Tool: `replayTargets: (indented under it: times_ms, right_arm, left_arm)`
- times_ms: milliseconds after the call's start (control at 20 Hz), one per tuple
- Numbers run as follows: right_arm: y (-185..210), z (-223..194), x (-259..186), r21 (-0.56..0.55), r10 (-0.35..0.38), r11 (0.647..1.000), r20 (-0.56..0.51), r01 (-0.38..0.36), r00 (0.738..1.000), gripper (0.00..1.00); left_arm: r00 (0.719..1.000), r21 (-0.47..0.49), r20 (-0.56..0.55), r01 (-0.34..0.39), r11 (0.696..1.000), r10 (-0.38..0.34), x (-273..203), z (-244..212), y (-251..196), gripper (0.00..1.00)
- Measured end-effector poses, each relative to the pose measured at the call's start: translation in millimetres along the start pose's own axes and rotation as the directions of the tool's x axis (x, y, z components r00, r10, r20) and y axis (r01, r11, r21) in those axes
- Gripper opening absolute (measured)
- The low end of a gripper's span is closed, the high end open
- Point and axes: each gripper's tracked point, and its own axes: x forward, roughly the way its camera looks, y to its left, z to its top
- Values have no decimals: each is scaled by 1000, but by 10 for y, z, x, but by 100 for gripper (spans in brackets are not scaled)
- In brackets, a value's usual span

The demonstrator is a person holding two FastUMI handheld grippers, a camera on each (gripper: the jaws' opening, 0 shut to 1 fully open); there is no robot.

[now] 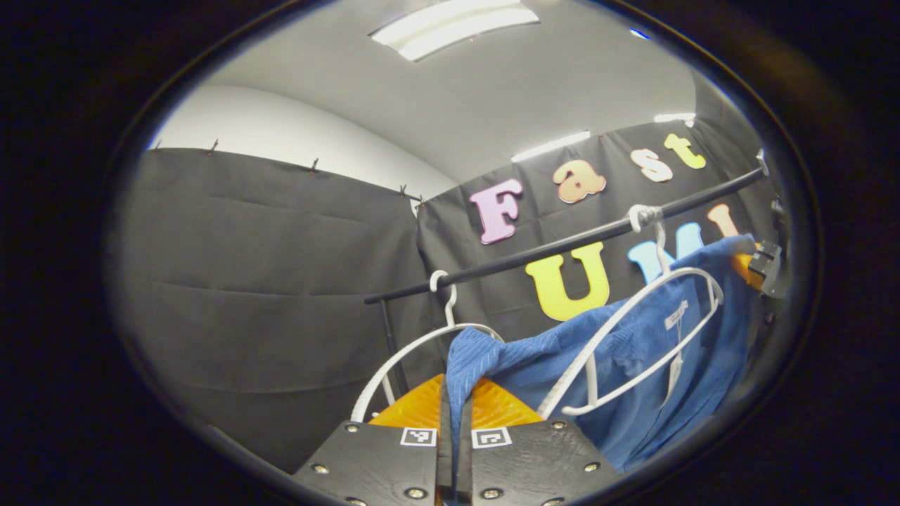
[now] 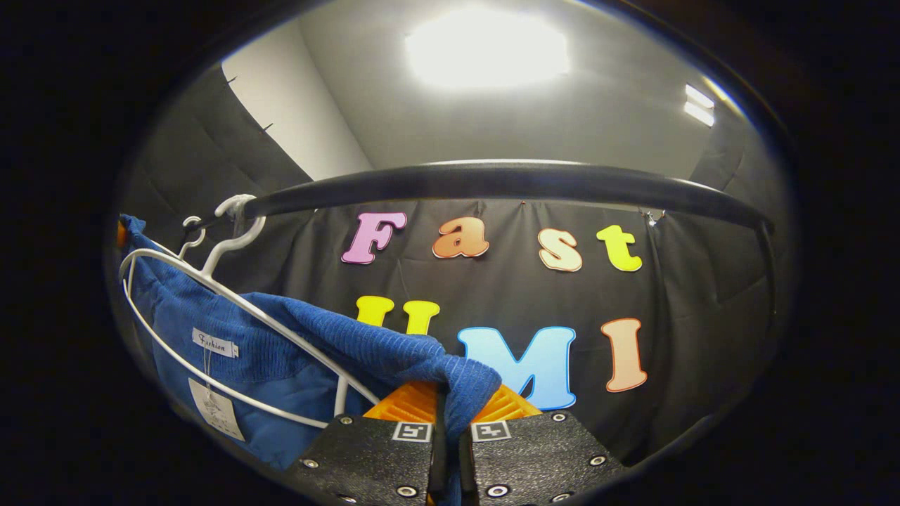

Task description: Grasp the clothes on the hanger with both hands and then place them into the laundry hamper below.

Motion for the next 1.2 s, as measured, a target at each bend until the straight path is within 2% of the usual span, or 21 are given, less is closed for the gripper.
replayTargets:
  times_ms: [100, 150, 200, 300, 350, 550, 800, 850, 900, 950, 1000, 1050, 1100, 1150, 1200]
  right_arm:
    - [-12, -92, 25, -11, -5, 1000, -18, 5, 1000, 6]
    - [-10, -135, 18, -20, -7, 1000, -25, 6, 1000, 6]
    - [-7, -171, 13, -26, -9, 1000, -32, 8, 999, 6]
    - [-37, -254, 20, -40, -23, 999, -56, 20, 998, 6]
    - [-93, -310, 57, -47, -40, 998, -68, 37, 997, 6]
    - [-230, -521, 209, -32, -94, 995, -105, 91, 990, 6]
    - [-175, -847, 239, -67, -82, 995, -156, 72, 984, 6]
    - [-185, -904, 214, -76, -89, 994, -173, 77, 981, 6]
    - [-216, -1014, 200, -63, -91, 995, -206, 79, 974, 6]
    - [-214, -1144, 200, -41, -96, 995, -246, 89, 965, 6]
    - [-239, -1253, 178, -22, -102, 995, -275, 100, 956, 6]
    - [-254, -1304, 145, -15, -109, 994, -298, 109, 948, 6]
    - [-282, -1385, 31, -17, -113, 993, -320, 113, 941, 6]
    - [-281, -1453, -80, -20, -114, 993, -338, 114, 934, 6]
    - [-288, -1561, -188, -20, -113, 993, -356, 113, 928, 6]
  left_arm:
    - [999, -10, -23, 29, 1000, -29, 51, -149, -18, 0]
    - [999, -14, -32, 37, 999, -38, 60, -214, -24, 3]
    - [998, -21, -40, 47, 999, -48, 59, -270, -45, 0]
    - [996, -44, -59, 67, 997, -70, 47, -378, -99, 0]
    - [994, -58, -68, 80, 995, -84, 24, -421, -135, 7]
    - [987, -94, -76, 132, 987, -140, 25, -489, -276, 7]
    - [981, -104, -101, 153, 983, -164, -52, -706, -342, 7]
    - [979, -116, -114, 158, 981, -171, -100, -758, -356, 3]
    - [972, -131, -135, 174, 976, -191, -123, -824, -414, 7]
    - [967, -142, -145, 188, 972, -209, -113, -880, -490, 7]
    - [964, -138, -148, 201, 970, -221, -106, -913, -549, 3]
    - [962, -123, -147, 212, 970, -229, -98, -938, -613, 3]
    - [960, -104, -150, 222, 969, -236, -95, -956, -685, 3]
    - [958, -87, -156, 228, 970, -239, -108, -1007, -754, 7]
    - [956, -80, -165, 233, 969, -244, -135, -1078, -808, 3]
